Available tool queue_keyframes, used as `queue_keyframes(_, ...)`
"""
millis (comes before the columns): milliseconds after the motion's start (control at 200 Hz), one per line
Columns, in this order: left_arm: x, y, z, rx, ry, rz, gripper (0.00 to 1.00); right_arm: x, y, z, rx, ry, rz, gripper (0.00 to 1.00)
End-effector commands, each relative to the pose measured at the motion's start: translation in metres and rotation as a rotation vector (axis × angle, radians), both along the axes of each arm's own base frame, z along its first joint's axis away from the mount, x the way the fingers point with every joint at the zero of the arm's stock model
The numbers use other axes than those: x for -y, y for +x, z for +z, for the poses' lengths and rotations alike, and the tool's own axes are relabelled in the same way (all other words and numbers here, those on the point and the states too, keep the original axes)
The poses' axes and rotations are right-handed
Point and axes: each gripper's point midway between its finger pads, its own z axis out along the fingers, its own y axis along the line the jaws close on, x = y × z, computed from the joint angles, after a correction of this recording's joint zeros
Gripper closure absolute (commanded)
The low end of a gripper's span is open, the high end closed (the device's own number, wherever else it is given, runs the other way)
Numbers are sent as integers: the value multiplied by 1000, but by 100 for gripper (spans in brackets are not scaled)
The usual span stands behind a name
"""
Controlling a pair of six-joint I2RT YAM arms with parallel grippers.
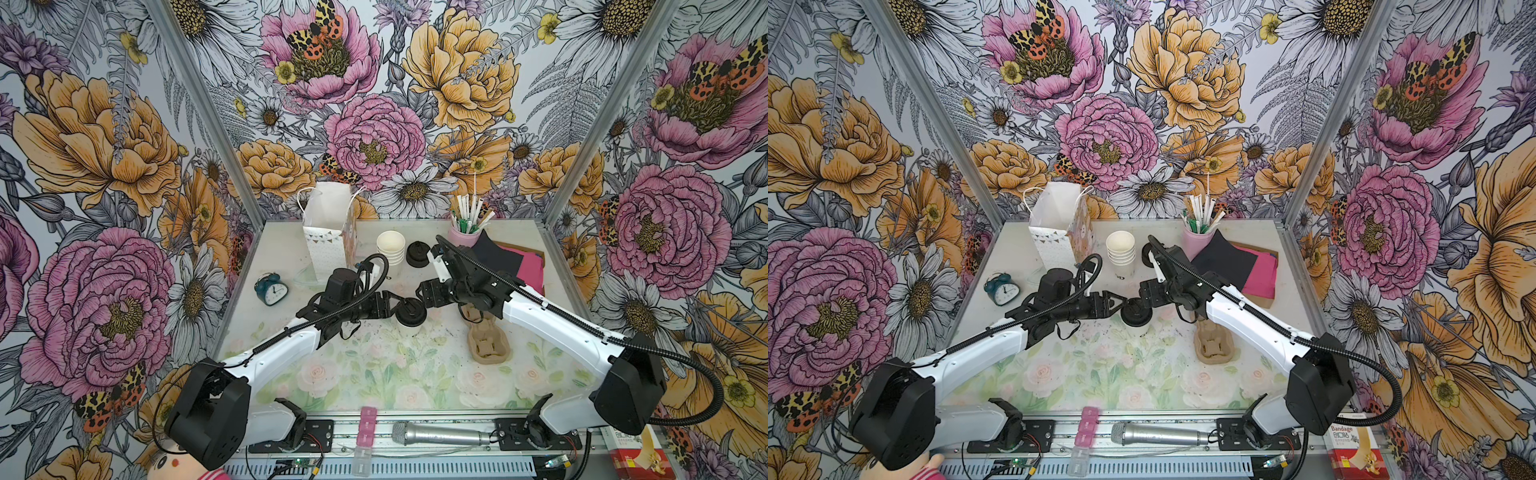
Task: Pack a coffee takeout order
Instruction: Close the lid on the coffee cup.
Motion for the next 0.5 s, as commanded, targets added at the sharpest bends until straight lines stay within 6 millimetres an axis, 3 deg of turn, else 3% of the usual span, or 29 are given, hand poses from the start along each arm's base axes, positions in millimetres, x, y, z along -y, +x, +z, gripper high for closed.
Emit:
queue_keyframes(0,16,-2,6,-13,-40,-53,30,3,0,-12,-41,3,-29,23)
queue_keyframes(265,16,3,-13,-63,-9,-22,34,1,-3,-39,-108,-27,-18,33)
queue_keyframes(355,17,2,-20,-84,-4,-20,42,-1,-5,-46,-132,-26,-13,35)
queue_keyframes(495,14,3,-27,-90,13,-2,43,-1,-9,-57,-163,-32,-11,37)
